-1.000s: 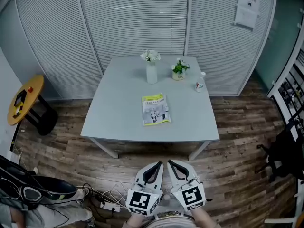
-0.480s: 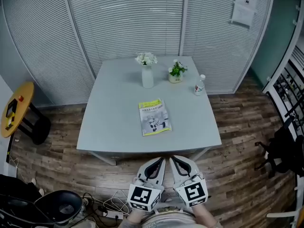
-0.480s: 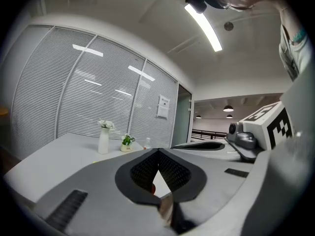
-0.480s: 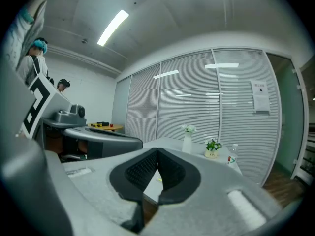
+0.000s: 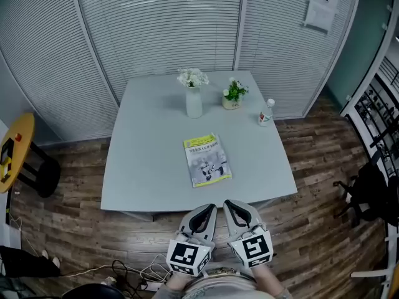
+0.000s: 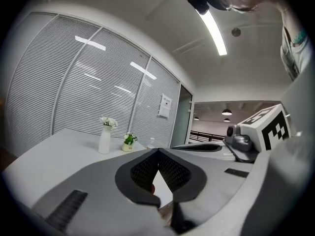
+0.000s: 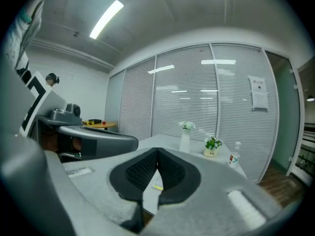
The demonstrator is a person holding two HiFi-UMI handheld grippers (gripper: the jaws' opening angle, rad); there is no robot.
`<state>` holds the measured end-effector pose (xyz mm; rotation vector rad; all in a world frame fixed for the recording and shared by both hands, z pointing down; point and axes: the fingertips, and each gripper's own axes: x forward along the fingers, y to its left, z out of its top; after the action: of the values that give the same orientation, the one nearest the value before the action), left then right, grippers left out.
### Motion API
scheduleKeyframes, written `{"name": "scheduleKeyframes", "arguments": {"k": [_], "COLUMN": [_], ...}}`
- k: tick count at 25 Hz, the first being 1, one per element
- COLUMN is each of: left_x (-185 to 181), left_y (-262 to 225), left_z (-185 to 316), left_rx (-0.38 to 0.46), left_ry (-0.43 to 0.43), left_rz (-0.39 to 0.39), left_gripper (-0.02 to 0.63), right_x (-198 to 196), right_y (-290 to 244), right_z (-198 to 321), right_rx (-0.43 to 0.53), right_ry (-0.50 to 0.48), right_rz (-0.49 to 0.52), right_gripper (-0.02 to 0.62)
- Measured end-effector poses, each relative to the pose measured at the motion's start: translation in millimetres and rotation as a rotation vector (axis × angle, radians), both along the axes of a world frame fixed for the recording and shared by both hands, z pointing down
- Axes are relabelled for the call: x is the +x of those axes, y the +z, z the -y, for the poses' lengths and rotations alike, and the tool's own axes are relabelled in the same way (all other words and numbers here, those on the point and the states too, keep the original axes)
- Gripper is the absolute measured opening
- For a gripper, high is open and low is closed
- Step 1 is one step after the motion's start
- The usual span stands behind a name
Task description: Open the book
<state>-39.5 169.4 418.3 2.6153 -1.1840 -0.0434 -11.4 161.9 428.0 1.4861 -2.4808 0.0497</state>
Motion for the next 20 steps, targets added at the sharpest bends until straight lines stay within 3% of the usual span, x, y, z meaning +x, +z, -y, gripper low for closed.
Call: {"name": "scheduleKeyframes", "arguments": {"k": [10, 20], "left_x": [-31, -27], "left_y": [15, 26], "left_z": [27, 51], "left_rx": [-0.022, -0.066], "left_ry": [0.024, 0.055], "left_rz": [0.006, 0.017], "left_gripper": [-0.002, -0.002], "right_x": [-22, -18], "right_y": [10, 23], "right_z": [27, 47], "right_rx": [-0.025, -0.071], "right_ry": [0.045, 0.077], "right_rz": [-0.003, 0.003], "right_gripper": [0.000, 0.000]}}
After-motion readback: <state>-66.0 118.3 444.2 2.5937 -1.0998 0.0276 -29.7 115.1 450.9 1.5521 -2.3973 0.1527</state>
